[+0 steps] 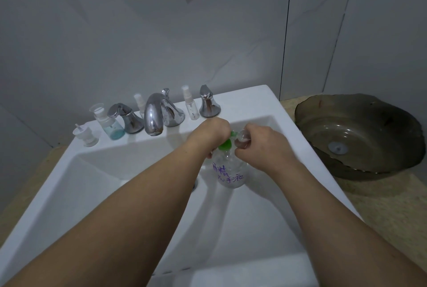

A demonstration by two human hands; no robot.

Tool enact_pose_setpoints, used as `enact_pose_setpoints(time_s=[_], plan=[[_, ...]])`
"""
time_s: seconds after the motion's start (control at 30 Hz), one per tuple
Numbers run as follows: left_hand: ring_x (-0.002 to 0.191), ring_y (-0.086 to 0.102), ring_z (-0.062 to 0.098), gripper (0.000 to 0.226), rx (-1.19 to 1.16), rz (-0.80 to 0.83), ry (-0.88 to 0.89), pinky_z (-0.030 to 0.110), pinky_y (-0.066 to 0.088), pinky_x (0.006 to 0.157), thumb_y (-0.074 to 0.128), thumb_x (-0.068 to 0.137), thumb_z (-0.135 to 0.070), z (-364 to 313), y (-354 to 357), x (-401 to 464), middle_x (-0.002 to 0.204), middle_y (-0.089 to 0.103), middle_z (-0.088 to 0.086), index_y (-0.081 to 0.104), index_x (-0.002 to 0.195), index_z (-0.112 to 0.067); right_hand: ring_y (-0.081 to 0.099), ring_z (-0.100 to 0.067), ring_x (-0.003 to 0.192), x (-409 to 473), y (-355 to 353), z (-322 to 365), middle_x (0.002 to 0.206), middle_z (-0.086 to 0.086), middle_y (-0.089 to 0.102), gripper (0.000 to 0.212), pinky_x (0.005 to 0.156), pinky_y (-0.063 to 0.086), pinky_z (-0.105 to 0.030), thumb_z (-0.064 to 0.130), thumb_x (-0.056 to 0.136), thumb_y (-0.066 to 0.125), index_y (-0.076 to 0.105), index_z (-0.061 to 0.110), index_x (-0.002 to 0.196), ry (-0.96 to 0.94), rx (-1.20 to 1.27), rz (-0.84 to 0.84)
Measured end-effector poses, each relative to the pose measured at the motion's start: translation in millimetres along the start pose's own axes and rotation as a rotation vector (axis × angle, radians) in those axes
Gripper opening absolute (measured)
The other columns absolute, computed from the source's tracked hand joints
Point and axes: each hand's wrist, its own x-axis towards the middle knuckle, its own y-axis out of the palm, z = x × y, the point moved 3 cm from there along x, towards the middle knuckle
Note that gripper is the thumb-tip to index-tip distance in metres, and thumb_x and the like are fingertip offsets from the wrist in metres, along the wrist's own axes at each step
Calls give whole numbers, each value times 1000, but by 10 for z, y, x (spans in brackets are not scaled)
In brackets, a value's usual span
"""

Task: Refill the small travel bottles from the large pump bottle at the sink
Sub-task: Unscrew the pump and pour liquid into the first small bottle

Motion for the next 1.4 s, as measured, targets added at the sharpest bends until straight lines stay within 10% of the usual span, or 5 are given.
enact_pose_setpoints(time_s=[0.63, 1.2, 1.4], plan=[[69, 56, 25, 41, 36, 84, 7, 28, 31, 49, 26, 96, -23, 17, -130, -183, 107, 63, 16, 57, 112, -1, 47, -20, 71, -94, -9, 6, 66, 13, 42, 24, 62, 34, -27, 32, 76, 66, 42, 25, 79, 37, 70, -2], [77, 69, 44, 26, 140, -43, 119, 52, 59, 75, 37, 89, 1, 5, 9, 112, 90, 64, 28, 53, 69, 1, 45, -18, 70, -94, 3, 5, 65, 15, 42, 24, 63, 33, -26, 30, 78, 66, 43, 24, 82, 25, 54, -2], [78, 68, 46, 28, 115, -13, 131, 54, 58, 73, 33, 87, 3, 47, 8, 147, 94, 63, 32, 60, 87, 9, 45, -19, 70, -92, 13, 7, 64, 14, 40, 27, 62, 33, -27, 31, 76, 66, 39, 27, 74, 32, 30, -7]])
